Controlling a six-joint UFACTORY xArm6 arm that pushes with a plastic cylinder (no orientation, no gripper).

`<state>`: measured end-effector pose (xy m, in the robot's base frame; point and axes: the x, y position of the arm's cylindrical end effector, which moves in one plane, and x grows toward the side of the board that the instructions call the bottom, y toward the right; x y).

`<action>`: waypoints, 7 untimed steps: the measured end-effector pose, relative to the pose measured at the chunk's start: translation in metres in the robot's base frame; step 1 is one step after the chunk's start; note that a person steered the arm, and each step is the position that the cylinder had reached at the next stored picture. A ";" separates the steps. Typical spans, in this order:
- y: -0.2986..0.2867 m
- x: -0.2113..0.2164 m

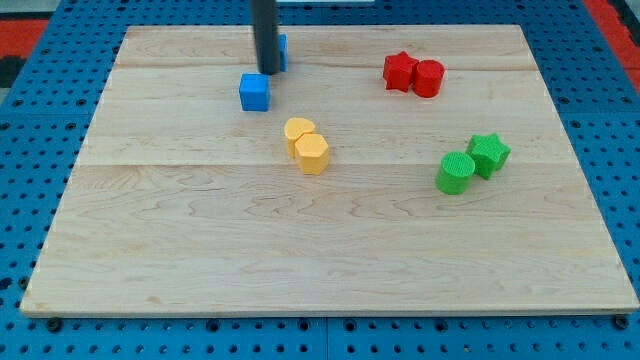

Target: Push the blue cube to the center of the board

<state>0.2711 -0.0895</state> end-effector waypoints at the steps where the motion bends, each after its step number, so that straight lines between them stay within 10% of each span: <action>1: -0.031 0.030; 3: 0.056 0.074; 5: 0.003 0.028; 7: 0.095 0.025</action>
<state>0.2960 0.0056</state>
